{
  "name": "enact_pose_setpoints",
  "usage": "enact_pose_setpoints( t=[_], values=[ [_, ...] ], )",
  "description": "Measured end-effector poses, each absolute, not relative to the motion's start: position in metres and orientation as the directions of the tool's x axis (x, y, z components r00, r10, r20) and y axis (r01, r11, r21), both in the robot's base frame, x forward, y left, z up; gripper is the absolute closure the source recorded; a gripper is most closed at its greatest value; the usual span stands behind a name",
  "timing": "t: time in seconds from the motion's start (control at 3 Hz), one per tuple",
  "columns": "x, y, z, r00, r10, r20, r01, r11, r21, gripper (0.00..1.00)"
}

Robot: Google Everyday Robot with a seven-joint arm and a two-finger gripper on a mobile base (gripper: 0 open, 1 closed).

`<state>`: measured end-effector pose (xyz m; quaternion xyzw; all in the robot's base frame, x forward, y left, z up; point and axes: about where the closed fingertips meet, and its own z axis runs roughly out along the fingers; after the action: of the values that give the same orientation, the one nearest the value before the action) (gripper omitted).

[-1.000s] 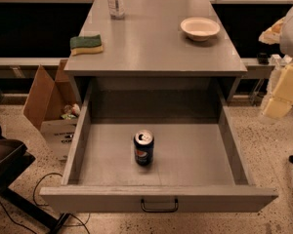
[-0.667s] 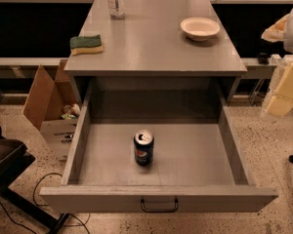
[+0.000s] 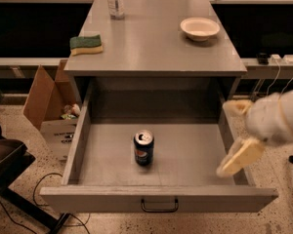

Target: Pick pepsi can from top drawer and place on counter

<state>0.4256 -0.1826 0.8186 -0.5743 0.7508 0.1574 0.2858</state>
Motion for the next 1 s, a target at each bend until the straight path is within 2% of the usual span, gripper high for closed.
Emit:
enact_pose_setpoints(
  t=[0.33, 0.67, 1.0],
  values=[
    [0.441, -0.133, 0.774, -0.108, -0.597, -0.795, -0.956, 0.282, -0.082, 0.0],
    [0.466, -0.071, 0.774, -0.029, -0.376, -0.926, -0.958, 0.275, -0.081, 0.0],
    [0.484, -0.035, 0.775, -0.007, -0.31, -0.951, -0.957, 0.276, -0.083, 0.0]
  ],
)
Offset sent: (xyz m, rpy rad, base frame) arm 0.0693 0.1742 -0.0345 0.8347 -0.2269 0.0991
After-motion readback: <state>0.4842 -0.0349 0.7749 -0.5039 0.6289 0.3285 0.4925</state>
